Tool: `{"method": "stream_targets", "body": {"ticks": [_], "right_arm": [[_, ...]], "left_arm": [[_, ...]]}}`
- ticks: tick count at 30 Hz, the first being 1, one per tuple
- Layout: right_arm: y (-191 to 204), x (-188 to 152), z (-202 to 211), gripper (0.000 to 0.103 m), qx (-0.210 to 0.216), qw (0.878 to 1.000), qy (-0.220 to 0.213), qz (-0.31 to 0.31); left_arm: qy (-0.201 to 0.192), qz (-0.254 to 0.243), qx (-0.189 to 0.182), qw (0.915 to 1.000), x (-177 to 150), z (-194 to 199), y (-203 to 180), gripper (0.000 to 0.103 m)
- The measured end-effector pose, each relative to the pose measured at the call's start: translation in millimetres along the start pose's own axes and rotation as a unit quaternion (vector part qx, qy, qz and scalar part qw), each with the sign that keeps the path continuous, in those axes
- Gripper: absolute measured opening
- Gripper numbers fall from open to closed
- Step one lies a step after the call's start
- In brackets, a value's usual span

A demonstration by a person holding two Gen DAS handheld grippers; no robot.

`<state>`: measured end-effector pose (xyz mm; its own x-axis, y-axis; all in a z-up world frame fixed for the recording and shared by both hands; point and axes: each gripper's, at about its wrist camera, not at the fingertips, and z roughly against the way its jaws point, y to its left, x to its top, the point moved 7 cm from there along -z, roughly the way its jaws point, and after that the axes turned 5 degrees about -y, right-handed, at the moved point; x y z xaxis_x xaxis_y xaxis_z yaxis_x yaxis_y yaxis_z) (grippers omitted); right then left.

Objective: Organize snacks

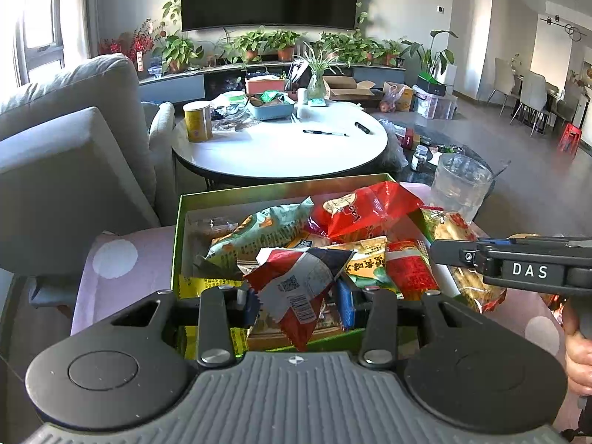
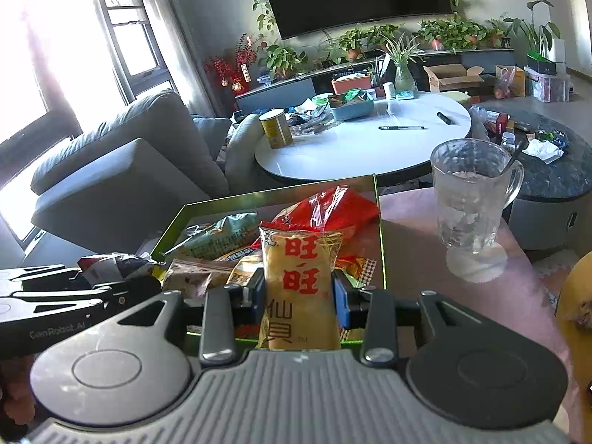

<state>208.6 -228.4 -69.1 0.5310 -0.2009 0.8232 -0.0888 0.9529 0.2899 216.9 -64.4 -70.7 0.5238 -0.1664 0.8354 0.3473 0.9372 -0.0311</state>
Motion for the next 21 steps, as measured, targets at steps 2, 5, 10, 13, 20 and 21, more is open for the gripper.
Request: {"method": "stream_targets", "body": {"ticks": [2,5,10,13,20,21], "right_arm": [[-1,1,-2,0.08,0.001,1.0,0.0,-0.001],[-2,2,-4,0.08,0.001,1.0,-0.001,-0.003],[-3,6,-8,0.08,0.001,1.0,-0.003,-0.01],[-3,8,-9,0.08,0.004,1.0,-0.004,-0.013],[-2,11,-16,0.08,0.009,1.0,-0.005,-0.019],[-1,11,-17,0.08,0.009,1.0,-0.004,-0.019]], "left_arm": [[0.002,0.002,0.0,1.0,0,-4,1,0.038],[0.005,0.004,0.002,1.0,3,-10,1,0.038],[0.006,0.003,0.004,1.0,7,-16,0,0.038],[0.008,0.003,0.005,1.0,9,-21,0,0.038],[0.017,0.001,0.004,0.9999,11,-33,0,0.038],[0.018,0.001,0.004,0.9998,11,-35,0,0.038]]}}
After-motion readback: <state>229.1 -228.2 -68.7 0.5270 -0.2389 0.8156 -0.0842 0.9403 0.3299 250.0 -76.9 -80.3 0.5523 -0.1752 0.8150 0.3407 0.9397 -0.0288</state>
